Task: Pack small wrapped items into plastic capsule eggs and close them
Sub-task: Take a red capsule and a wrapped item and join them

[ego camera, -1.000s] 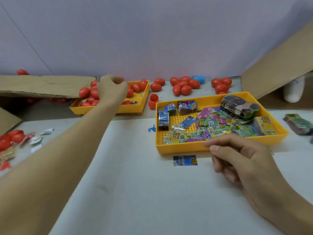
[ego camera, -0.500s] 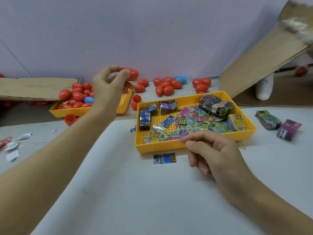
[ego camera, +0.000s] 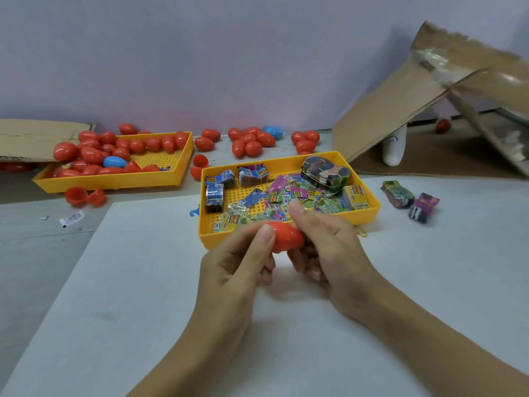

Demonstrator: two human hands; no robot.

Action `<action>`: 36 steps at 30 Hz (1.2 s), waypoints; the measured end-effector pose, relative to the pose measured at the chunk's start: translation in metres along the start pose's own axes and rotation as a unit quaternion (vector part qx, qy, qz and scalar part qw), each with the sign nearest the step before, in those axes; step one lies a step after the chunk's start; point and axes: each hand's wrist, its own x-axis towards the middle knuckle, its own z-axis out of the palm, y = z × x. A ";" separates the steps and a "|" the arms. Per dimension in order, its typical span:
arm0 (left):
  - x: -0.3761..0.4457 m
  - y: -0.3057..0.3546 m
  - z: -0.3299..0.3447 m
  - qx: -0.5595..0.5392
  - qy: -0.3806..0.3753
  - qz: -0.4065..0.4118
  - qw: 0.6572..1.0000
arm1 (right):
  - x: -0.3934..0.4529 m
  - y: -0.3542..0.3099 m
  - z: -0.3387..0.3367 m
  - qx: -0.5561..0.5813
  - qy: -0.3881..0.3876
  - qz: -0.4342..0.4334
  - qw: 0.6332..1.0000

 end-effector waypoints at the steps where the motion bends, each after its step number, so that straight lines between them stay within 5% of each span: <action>1: 0.002 0.000 -0.001 0.010 -0.007 -0.004 1.000 | 0.000 0.000 0.000 -0.003 -0.002 -0.003 1.000; 9: 0.006 0.000 -0.003 0.033 -0.061 -0.011 0.998 | 0.001 0.004 -0.004 0.004 0.007 -0.015 1.000; 17: 0.009 0.004 -0.003 -0.136 -0.016 -0.109 0.985 | -0.002 0.001 -0.005 0.025 -0.002 -0.005 1.000; 27: 0.011 0.007 -0.003 -0.127 -0.004 -0.142 0.982 | -0.008 0.010 -0.009 -0.055 -0.038 -0.091 0.994; 32: 0.008 0.006 -0.005 -0.091 -0.008 -0.096 0.991 | -0.009 0.012 -0.010 -0.056 -0.070 -0.098 0.991; 36: 0.006 0.002 -0.008 -0.087 -0.014 -0.068 0.994 | -0.008 0.008 -0.013 0.013 -0.021 -0.020 1.000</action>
